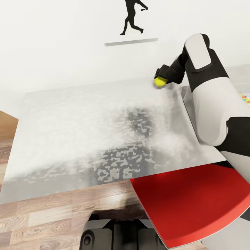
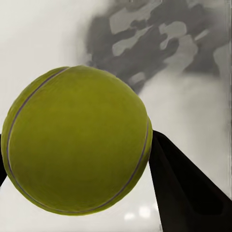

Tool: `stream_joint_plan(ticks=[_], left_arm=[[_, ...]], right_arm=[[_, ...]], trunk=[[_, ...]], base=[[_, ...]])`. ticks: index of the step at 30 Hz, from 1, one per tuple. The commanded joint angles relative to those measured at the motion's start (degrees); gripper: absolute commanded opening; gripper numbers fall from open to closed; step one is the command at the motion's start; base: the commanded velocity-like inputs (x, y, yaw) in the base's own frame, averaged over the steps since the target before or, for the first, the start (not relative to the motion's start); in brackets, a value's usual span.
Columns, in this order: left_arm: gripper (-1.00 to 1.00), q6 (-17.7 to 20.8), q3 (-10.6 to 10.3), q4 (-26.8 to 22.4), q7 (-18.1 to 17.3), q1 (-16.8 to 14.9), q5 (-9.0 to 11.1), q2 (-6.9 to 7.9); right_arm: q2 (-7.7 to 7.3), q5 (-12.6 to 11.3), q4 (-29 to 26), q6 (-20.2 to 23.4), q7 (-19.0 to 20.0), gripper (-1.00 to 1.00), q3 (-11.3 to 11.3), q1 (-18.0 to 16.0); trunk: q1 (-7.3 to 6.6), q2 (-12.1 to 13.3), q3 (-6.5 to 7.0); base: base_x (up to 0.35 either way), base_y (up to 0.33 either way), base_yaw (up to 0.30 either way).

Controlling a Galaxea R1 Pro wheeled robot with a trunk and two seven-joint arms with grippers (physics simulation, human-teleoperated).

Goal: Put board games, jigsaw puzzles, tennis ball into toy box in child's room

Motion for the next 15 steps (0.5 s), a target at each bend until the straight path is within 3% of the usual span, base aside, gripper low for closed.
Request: stream_joint_plan(ticks=[1,15], left_arm=[[1.00,0.3,0.0,0.0,-0.2,-0.1,0.0,0.02],[1.00,0.3,0.1,0.1,-0.2,-0.1,0.1,0.08]], right_arm=[[-0.08,-0.6,0.0,0.1,-0.6,-1.00,-0.3,-0.1],[-4.67,-1.3,3.3,0.1,-0.4,-1.00,-0.9,-6.4]], trunk=[[0.01,0.0,-0.04],[0.01,0.0,-0.04]], base=[[0.000,0.000,0.000],[0.000,0.000,0.000]])
